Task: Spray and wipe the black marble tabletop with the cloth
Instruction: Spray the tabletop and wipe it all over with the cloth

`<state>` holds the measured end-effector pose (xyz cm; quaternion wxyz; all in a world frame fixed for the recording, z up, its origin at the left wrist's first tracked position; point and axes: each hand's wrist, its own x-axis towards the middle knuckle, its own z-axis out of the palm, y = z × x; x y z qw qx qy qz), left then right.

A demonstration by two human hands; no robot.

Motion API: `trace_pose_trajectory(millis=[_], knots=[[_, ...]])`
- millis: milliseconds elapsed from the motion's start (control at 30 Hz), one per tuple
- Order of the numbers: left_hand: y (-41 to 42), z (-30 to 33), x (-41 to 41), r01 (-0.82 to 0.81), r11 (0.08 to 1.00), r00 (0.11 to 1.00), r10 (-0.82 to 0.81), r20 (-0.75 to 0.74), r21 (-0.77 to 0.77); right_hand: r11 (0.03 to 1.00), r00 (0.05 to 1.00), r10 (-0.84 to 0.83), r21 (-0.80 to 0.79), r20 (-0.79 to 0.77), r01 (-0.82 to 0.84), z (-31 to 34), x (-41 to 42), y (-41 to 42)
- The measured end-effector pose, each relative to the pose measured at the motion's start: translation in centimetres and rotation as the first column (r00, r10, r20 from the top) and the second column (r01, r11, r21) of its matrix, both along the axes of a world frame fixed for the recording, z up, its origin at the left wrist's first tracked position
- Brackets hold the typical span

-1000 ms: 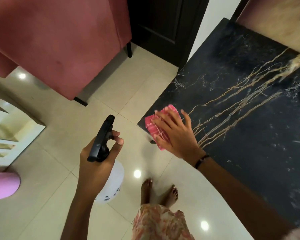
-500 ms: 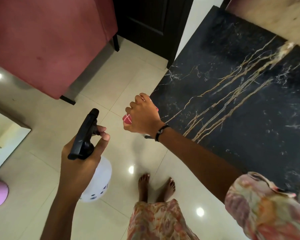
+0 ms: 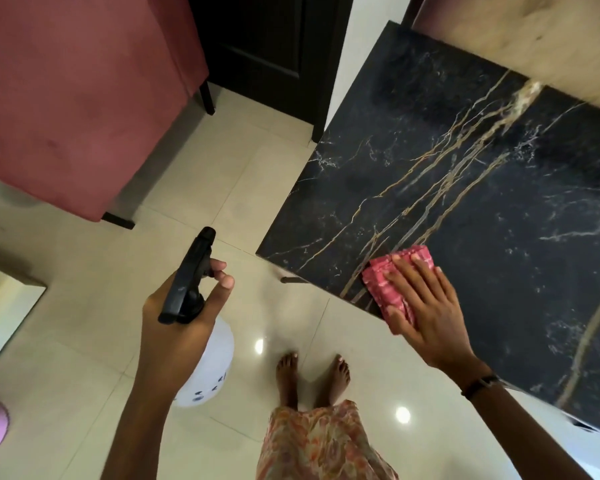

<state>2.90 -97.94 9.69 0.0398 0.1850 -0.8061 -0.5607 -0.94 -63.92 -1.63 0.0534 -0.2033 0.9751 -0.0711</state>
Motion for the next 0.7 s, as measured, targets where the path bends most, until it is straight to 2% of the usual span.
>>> trace_pose_trajectory(millis=[133,200,300,433,500,567,700], knots=[[1.4,0.0,-1.0,0.053,0.999,0.998,-0.053,0.021,-0.004,0.959,0.957,-0.284,-0.009,-0.053,0.284,0.8,-3.2,-4.7],[2.1,0.2,-1.6,0.08,0.997,0.997,-0.08,0.024,0.002,0.946,0.944,-0.324,-0.013,-0.053,0.324,0.9,-6.2,-8.5],[3.2,0.5,-2.3,0.126,0.992,0.992,-0.127,0.025,0.007,0.986,0.986,-0.168,0.012,-0.025,0.168,0.8,-8.5,-14.2],[4.5,0.9,-2.9,0.16,0.987,0.986,-0.16,0.037,0.013,0.994,0.995,0.1,-0.04,-0.031,-0.101,0.3,-5.4,-16.9],[5.3,1.2,-3.2,0.186,0.982,0.982,-0.187,0.036,0.02,0.988,0.984,0.149,-0.018,-0.101,-0.151,-0.5,-2.9,-14.3],[5.6,1.5,-3.4,0.211,0.977,0.977,-0.212,0.03,0.024,0.986,0.973,0.16,0.072,-0.167,-0.149,-1.6,-0.8,-10.7],[6.4,2.1,-3.5,0.243,0.969,0.97,-0.244,0.016,0.049,0.97,0.974,0.143,0.222,-0.179,-0.101,-2.5,3.5,-0.6]])
